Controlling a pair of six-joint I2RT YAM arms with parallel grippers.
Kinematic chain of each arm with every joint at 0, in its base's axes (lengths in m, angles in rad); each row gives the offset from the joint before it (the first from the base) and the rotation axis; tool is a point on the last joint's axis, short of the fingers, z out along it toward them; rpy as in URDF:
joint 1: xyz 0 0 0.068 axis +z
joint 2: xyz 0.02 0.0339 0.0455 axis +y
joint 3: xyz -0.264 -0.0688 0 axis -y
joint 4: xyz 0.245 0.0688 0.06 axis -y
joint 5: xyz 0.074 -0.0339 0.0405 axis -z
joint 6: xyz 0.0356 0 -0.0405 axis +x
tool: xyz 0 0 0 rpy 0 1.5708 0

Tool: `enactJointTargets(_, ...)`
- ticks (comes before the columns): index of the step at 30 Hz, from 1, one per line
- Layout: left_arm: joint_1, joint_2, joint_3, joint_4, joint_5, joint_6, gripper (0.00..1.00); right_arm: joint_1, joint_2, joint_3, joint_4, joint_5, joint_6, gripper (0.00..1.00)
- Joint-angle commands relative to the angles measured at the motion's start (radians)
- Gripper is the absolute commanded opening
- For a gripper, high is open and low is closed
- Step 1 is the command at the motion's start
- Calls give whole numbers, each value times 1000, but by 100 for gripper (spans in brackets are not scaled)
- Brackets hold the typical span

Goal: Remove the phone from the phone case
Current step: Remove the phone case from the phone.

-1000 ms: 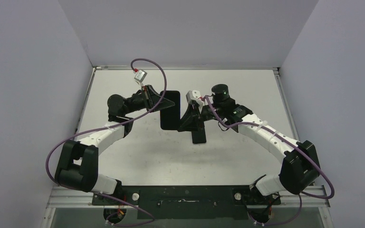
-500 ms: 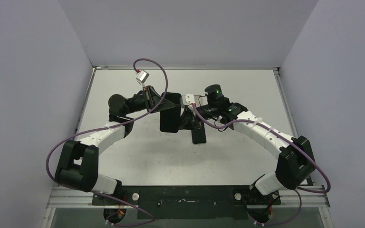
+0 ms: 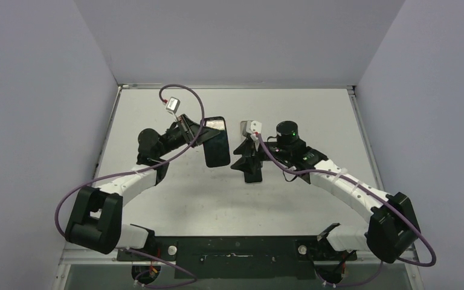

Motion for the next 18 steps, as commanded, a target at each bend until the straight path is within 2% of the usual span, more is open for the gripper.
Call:
enactJointTargets(1,16,-86,-24,13,-191,6,0,-20,-122,-40,78,126,126,57)
enactJointTargets(6,15,-109,-34,-78,-338,87,0,-24,-221,-69,74,209,329,71)
enactJointTargets(12,6,-91,-44,-78,-420,69,0,-25,-269,-118,177,338,700,74)
enactJointTargets(18,-13,-81,-48,-55,-452,51,0,-23,-253,-139,255,397,928,73)
